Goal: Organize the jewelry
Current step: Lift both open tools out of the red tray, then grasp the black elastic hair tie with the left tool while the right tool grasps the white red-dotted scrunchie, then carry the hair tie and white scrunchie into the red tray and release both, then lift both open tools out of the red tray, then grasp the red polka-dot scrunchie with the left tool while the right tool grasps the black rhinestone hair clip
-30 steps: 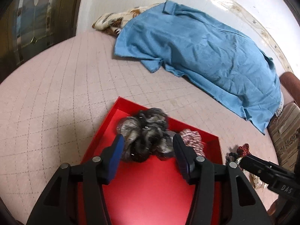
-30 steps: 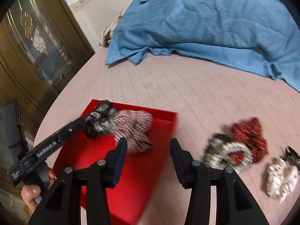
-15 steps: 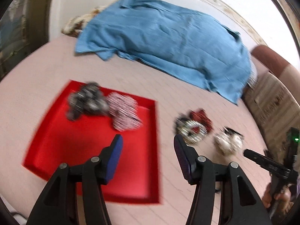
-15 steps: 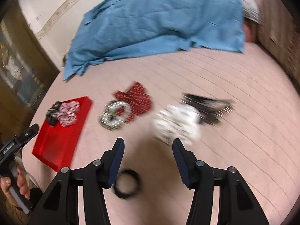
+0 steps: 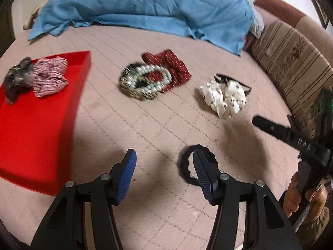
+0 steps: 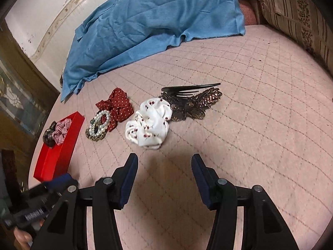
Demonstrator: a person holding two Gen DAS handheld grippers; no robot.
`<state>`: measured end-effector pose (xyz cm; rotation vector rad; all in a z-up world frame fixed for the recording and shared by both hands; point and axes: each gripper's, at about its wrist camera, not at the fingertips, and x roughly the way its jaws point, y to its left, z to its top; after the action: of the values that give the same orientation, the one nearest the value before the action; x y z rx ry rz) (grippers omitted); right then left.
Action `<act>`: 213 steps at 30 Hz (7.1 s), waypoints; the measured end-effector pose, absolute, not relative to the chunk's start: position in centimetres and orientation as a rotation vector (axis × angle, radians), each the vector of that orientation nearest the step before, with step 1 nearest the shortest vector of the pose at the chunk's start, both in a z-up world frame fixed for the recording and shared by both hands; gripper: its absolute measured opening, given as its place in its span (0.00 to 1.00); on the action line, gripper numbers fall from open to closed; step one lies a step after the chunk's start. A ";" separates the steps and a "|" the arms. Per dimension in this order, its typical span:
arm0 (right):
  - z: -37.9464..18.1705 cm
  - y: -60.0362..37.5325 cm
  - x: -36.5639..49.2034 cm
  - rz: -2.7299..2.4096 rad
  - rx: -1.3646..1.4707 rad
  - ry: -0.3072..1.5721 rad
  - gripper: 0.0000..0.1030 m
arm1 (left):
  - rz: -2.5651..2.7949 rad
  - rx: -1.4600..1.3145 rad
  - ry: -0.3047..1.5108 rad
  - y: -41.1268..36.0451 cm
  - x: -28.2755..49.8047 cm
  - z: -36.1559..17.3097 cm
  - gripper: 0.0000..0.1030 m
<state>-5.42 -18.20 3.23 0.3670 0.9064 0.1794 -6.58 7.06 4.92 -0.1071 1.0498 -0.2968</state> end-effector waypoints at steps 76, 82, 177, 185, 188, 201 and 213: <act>13.2 -4.2 -10.1 0.368 0.197 0.772 0.12 | 0.002 -0.143 0.823 18.0 -11.9 13.0 0.08; 13.3 -1.1 -9.8 0.407 0.156 0.784 0.12 | 0.062 -0.172 0.830 21.4 -11.3 12.4 0.08; 8.7 11.3 -1.1 0.541 0.160 0.927 0.43 | 0.268 -0.013 0.828 32.1 -3.8 6.6 0.59; 9.3 5.9 -4.2 0.479 0.157 0.900 0.48 | 0.283 0.003 0.792 31.3 -5.1 7.2 0.59; 9.1 2.4 -5.2 0.428 0.155 0.895 0.50 | 0.274 0.015 0.765 30.3 -6.2 8.5 0.59; 6.8 -15.4 -8.2 0.162 0.323 0.873 0.53 | -0.011 0.123 0.725 18.6 -8.3 13.9 0.67; 4.0 -22.2 -5.7 0.096 0.470 0.846 0.59 | -0.187 0.114 0.881 9.4 -1.8 11.5 0.67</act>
<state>-5.69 -22.22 3.99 0.4702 0.8457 0.0963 -1.78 9.42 11.48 0.1141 0.8812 -0.1872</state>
